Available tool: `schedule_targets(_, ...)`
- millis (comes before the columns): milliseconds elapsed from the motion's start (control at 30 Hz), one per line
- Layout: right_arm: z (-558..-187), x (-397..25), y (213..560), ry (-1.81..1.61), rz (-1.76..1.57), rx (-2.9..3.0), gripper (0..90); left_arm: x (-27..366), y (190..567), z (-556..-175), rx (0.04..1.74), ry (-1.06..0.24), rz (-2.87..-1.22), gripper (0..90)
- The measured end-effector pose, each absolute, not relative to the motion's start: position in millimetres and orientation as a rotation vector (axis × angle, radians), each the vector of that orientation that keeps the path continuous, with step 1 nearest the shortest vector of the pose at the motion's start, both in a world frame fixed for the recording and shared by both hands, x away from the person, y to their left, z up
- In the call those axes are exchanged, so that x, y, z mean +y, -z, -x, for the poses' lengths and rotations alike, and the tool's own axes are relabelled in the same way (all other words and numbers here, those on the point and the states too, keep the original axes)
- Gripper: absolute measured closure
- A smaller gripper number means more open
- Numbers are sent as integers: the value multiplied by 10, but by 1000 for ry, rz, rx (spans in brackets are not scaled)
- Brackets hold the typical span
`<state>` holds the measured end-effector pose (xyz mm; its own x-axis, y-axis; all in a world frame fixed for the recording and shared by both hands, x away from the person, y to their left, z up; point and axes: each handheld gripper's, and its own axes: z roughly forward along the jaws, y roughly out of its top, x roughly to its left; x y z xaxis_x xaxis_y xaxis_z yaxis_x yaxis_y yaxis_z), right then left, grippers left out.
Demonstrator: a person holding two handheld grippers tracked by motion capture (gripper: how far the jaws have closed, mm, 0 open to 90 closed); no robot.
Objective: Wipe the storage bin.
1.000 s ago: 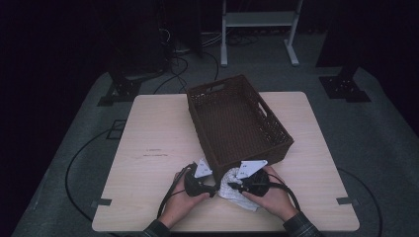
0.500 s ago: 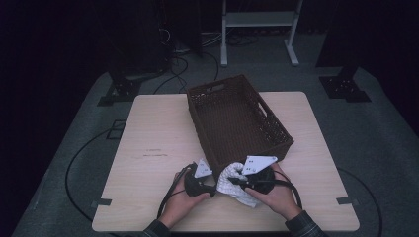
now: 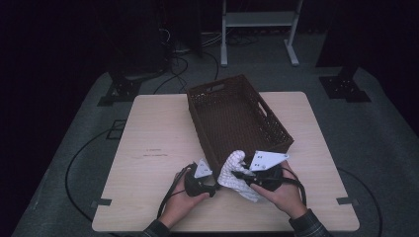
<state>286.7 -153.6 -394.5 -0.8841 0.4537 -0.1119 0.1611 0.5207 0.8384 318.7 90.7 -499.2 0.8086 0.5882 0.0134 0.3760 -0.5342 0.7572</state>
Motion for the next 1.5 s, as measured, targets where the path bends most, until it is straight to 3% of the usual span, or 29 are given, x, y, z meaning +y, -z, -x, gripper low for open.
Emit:
schedule_targets(467, -2773, -2021, 4186, -1248, -676, 2437, 757, 911, 4989, -3189, 703, -342, -2202, 369)
schedule_targets(633, -2782, -2166, 4318, -1243, -752, 2455, 757, 919, 4982, -3184, 682, -317, -2210, 344)
schedule_targets(800, -2759, -2292, 4403, -1215, -811, 2458, 757, 962, 4927, -3144, 649, -251, -2208, 381)
schedule_targets(1100, -2734, -2550, 4492, -1181, -907, 2423, 757, 1123, 4726, -3072, 588, -224, -2204, 521)
schedule_targets(1267, -2726, -2625, 4522, -1167, -947, 2409, 757, 1189, 4621, -3089, 581, -218, -2181, 703)
schedule_targets(1300, -2726, -2625, 4522, -1167, -947, 2409, 757, 1201, 4592, -3095, 576, -220, -2185, 703)
schedule_targets(1333, -2715, -2635, 4533, -1161, -961, 2409, 757, 1217, 4535, -3108, 580, -207, -2155, 789)
schedule_targets(1500, -2675, -2664, 4548, -1151, -983, 2399, 757, 1241, 4396, -3153, 555, -199, -2110, 897)
